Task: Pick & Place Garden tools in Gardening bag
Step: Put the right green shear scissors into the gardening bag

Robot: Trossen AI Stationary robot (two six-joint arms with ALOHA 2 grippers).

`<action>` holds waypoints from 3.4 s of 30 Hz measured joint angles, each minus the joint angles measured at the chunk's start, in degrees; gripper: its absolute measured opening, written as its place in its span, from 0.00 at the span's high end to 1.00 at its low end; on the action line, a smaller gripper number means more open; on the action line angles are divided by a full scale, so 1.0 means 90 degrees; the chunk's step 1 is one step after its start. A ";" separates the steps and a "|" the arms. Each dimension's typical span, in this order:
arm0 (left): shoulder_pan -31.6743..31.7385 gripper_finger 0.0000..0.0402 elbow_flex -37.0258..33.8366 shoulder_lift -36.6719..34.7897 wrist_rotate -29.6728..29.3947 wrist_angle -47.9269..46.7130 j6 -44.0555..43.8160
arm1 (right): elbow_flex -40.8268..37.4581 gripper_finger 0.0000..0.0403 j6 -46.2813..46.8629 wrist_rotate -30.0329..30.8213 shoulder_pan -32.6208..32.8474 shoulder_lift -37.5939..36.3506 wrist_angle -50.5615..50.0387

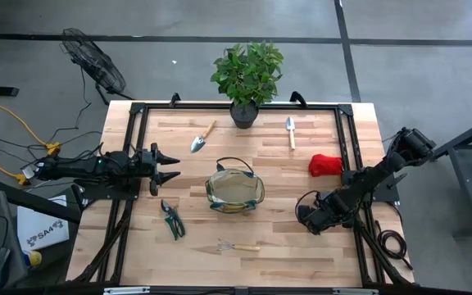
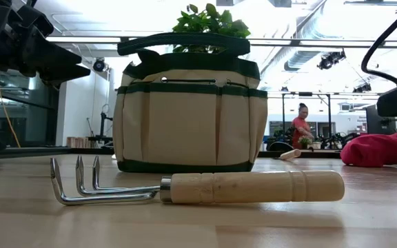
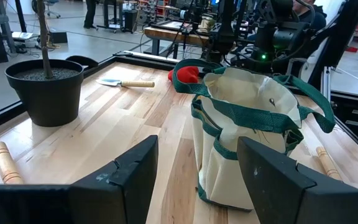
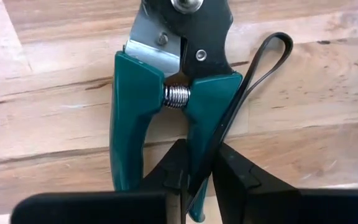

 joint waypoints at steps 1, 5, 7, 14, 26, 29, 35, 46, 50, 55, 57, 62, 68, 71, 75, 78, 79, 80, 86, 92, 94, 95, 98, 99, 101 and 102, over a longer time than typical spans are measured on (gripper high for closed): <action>-0.0001 0.47 0.0001 0.0000 0.0000 0.0000 0.0001 | -0.0001 0.90 -0.0024 0.0077 0.0000 -0.0018 0.0002; 0.0000 0.47 0.0001 0.0000 0.0000 0.0000 0.0001 | 0.0109 0.90 -0.0256 0.0607 -0.0010 -0.0145 0.0006; -0.0002 0.47 0.0001 0.0000 0.0000 0.0002 0.0001 | 0.0222 0.90 -0.0398 0.0802 -0.0043 -0.0263 0.0014; -0.0002 0.47 -0.0001 0.0000 0.0000 0.0000 -0.0001 | 0.0431 0.90 -0.1394 0.1245 -0.0269 -0.0860 0.0343; 0.0000 0.47 0.0001 0.0002 0.0000 0.0000 0.0001 | 0.0434 0.90 -0.3296 0.1183 -0.1016 -0.1540 0.1549; -0.0002 0.47 0.0001 0.0001 0.0000 0.0002 0.0001 | 0.0436 0.91 -0.3819 0.1303 -0.1214 -0.1540 0.1998; -0.0002 0.47 0.0001 0.0000 0.0000 0.0002 0.0001 | 0.0436 0.91 -0.4939 0.1989 -0.1496 -0.1540 0.2298; -0.0001 0.47 -0.0001 0.0002 0.0000 0.0024 0.0001 | 0.0438 0.91 -0.5796 0.2229 -0.1841 -0.1543 0.2495; 0.0000 0.47 -0.0004 0.0000 0.0000 0.0053 -0.0001 | 0.0438 0.91 -0.5862 0.2326 -0.1835 -0.1543 0.2520; -0.0002 0.47 -0.0004 0.0002 0.0002 0.0060 -0.0023 | 0.0438 0.91 -0.6156 0.2627 -0.1865 -0.1543 0.2568; -0.0001 0.47 -0.0004 0.0002 0.0027 0.0064 -0.0023 | 0.0441 0.91 -0.6350 0.2736 -0.1910 -0.1543 0.2638; -0.0002 0.47 -0.0023 0.0002 -0.0042 0.0255 -0.0021 | 0.0443 0.91 -0.7081 0.2929 -0.2075 -0.1545 0.3071; -0.0002 0.47 -0.0043 0.0002 -0.0174 0.0711 0.0007 | 0.0443 0.91 -0.7815 0.2994 -0.2297 -0.1545 0.3556; -0.0002 0.47 -0.0040 0.0002 -0.0083 0.0756 0.0127 | 0.0443 0.91 -0.8133 0.3054 -0.2372 -0.1545 0.3711; -0.0002 0.47 -0.0038 0.0005 0.0063 0.0899 0.0293 | 0.0443 0.91 -0.8965 0.3181 -0.2427 -0.1545 0.4058; 0.0000 0.47 -0.0028 0.0005 0.0066 0.1174 0.0290 | 0.0443 0.91 -0.9696 0.3292 -0.2496 -0.1545 0.4406; 0.0000 0.47 -0.0026 0.0005 0.0066 0.1242 0.0290 | 0.0443 0.91 -0.9930 0.3293 -0.2525 -0.1545 0.4513; 0.0000 0.47 -0.0023 0.0005 0.0066 0.1289 0.0290 | 0.0443 0.91 -1.0160 0.3297 -0.2549 -0.1545 0.4610; 0.0000 0.47 -0.0013 0.0136 0.0077 0.1582 0.0170 | 0.0443 0.91 -1.1130 0.3307 -0.2741 -0.1539 0.4988; 0.0000 0.47 -0.0011 0.0618 0.0366 0.2059 0.0011 | 0.0443 0.91 -1.2847 0.3322 -0.2842 -0.1295 0.5780; 0.0000 0.47 -0.0007 0.0820 0.0367 0.2278 -0.0094 | 0.0443 0.91 -1.3714 0.3274 -0.2839 -0.1166 0.6166; 0.0000 0.47 -0.0006 0.0919 0.0367 0.2388 -0.0161 | 0.0443 0.91 -1.4165 0.3207 -0.2834 -0.1101 0.6368; 0.0000 0.47 -0.0006 0.1212 0.0367 0.2816 -0.0395 | 0.0443 0.91 -1.5381 0.3127 -0.2833 -0.0921 0.6966; 0.0000 0.47 -0.0004 0.1312 0.0364 0.2989 -0.0503 | 0.0443 0.91 -1.5758 0.3122 -0.2832 -0.0862 0.7166; 0.0000 0.47 -0.0004 0.1500 0.0359 0.3330 -0.0724 | 0.0443 0.91 -1.6499 0.3123 -0.2834 -0.0758 0.7466; 0.0000 0.47 -0.0004 0.1605 0.0358 0.3518 -0.0828 | 0.0443 0.91 -1.6927 0.3118 -0.2834 -0.0700 0.7581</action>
